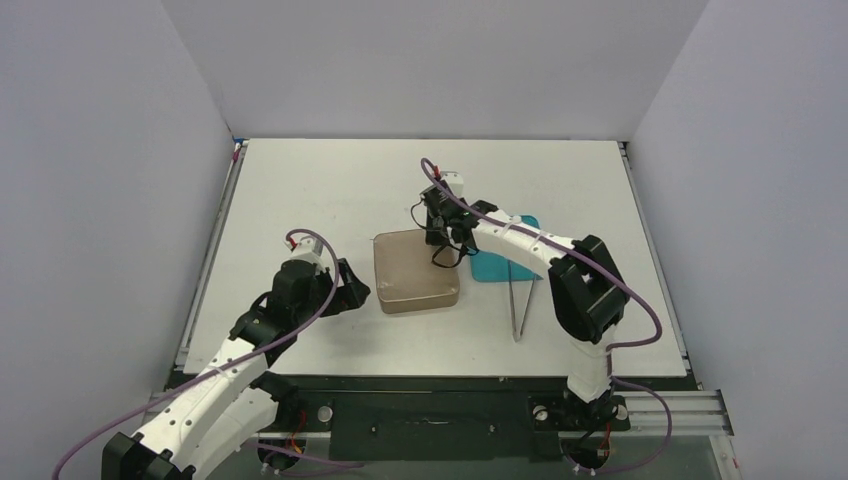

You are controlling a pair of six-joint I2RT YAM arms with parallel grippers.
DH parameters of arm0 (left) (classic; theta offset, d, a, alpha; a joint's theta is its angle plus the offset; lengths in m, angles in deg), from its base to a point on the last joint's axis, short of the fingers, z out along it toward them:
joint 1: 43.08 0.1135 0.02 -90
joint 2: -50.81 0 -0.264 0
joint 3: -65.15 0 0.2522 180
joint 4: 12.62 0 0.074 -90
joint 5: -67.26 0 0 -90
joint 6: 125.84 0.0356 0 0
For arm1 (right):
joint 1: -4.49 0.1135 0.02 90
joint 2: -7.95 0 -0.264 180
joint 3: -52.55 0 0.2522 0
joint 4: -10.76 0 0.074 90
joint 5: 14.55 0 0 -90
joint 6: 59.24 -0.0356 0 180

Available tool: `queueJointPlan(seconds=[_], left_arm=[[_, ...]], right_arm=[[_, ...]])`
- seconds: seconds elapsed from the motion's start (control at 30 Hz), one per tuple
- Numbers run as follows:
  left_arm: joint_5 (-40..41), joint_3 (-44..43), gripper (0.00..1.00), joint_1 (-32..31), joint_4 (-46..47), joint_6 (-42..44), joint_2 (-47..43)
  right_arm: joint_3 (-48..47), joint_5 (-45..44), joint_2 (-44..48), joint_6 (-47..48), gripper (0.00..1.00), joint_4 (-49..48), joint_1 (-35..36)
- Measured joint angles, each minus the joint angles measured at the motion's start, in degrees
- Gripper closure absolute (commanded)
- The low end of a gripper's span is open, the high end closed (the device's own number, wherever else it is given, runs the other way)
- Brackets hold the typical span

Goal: Pack the cookies

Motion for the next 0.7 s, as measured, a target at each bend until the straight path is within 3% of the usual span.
queueJointPlan(seconds=[0.43, 0.7], left_arm=[[-0.1, 0.0, 0.09, 0.2, 0.4, 0.1, 0.1], [-0.1, -0.2, 0.04, 0.2, 0.2, 0.5, -0.4]], right_arm=[[4.1, 2.4, -2.1, -0.7, 1.00, -9.9, -2.3], [7.7, 2.0, 1.6, -0.9, 0.99, -7.9, -2.3]])
